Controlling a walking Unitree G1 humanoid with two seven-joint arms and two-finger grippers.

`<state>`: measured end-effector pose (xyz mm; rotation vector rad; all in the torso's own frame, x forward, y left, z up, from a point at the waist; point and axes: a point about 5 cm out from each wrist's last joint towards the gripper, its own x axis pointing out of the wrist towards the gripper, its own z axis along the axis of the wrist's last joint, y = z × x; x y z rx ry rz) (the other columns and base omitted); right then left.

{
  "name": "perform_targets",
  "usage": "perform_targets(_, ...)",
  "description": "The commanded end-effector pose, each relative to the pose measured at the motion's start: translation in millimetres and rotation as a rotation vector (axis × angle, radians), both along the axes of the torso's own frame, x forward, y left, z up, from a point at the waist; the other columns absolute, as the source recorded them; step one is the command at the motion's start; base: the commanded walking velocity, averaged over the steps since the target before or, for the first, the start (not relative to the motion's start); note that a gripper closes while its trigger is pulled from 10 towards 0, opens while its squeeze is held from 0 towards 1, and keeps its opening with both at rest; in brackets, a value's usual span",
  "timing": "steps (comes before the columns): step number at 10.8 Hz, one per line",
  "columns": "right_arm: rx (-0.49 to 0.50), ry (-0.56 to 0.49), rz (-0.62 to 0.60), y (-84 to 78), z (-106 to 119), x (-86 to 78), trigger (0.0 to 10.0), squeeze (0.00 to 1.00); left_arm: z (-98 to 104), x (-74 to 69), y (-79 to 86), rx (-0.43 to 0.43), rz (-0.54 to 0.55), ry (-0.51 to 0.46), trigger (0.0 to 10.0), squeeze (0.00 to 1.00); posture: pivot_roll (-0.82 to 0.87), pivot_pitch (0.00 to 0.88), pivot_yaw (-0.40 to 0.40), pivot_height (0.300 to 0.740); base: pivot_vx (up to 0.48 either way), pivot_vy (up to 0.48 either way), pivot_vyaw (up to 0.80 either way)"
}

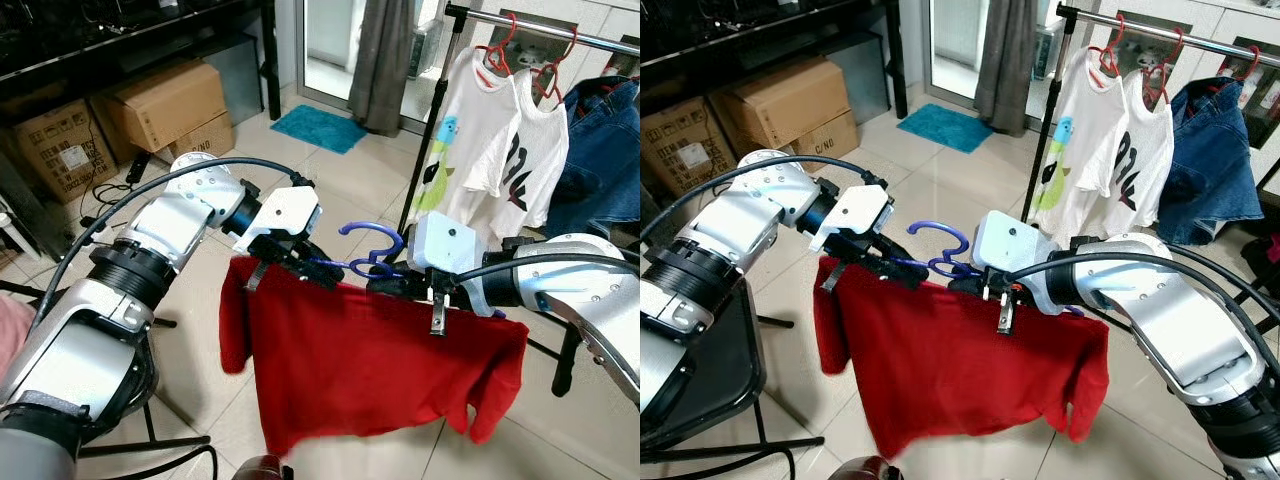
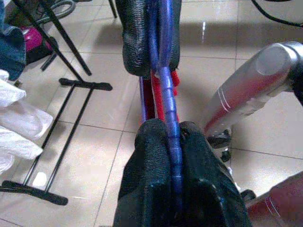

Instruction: Hang hanger

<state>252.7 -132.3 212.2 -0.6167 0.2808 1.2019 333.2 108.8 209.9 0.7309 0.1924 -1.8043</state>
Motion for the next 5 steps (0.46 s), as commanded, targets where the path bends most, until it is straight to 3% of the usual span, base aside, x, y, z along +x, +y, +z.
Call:
perform_targets(1, 0.002, -0.038, 0.011, 1.5, 9.6, 2.5, 10.0, 0.0, 3.5, 0.3, -0.3, -0.019, 0.005, -0.021, 0.0, 0.0, 0.01, 0.0, 0.012, 0.74, 0.0, 0.0, 0.0)
perform_targets(5, -0.009, -0.038, 0.001, 0.0, 9.5, 3.4, 10.0, 0.0, 6.9, 4.8, 8.7, -0.058, 0.079, -0.039, 0.0, 0.0, 0.02, 0.0, 0.015, 0.74, 0.0, 0.0, 0.0)
